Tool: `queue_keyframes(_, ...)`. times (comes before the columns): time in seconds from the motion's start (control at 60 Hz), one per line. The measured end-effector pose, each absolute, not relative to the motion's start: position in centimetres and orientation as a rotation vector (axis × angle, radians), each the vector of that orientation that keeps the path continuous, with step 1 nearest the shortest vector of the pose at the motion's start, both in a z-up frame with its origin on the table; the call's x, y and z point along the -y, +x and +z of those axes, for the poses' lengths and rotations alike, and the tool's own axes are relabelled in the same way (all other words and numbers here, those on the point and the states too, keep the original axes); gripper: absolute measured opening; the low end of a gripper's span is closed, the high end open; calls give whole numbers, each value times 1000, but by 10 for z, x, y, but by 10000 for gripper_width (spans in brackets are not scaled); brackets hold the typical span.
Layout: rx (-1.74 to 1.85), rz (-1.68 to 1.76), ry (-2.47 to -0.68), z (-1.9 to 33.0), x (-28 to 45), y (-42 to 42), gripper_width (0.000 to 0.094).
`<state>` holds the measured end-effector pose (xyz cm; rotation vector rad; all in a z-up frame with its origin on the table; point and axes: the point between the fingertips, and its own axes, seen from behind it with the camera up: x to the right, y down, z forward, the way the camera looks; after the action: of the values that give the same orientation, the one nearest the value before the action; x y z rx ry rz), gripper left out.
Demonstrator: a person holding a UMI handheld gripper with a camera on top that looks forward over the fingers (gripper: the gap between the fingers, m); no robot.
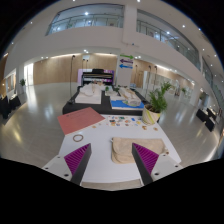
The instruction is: Fold towel
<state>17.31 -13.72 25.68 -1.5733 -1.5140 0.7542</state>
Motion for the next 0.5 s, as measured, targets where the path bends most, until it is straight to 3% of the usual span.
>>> queue_keyframes(0.217, 1531, 781, -1581, 175, 105, 111, 853)
queue_keyframes(0.5, 1592, 784, -1608, 44, 78, 16, 852)
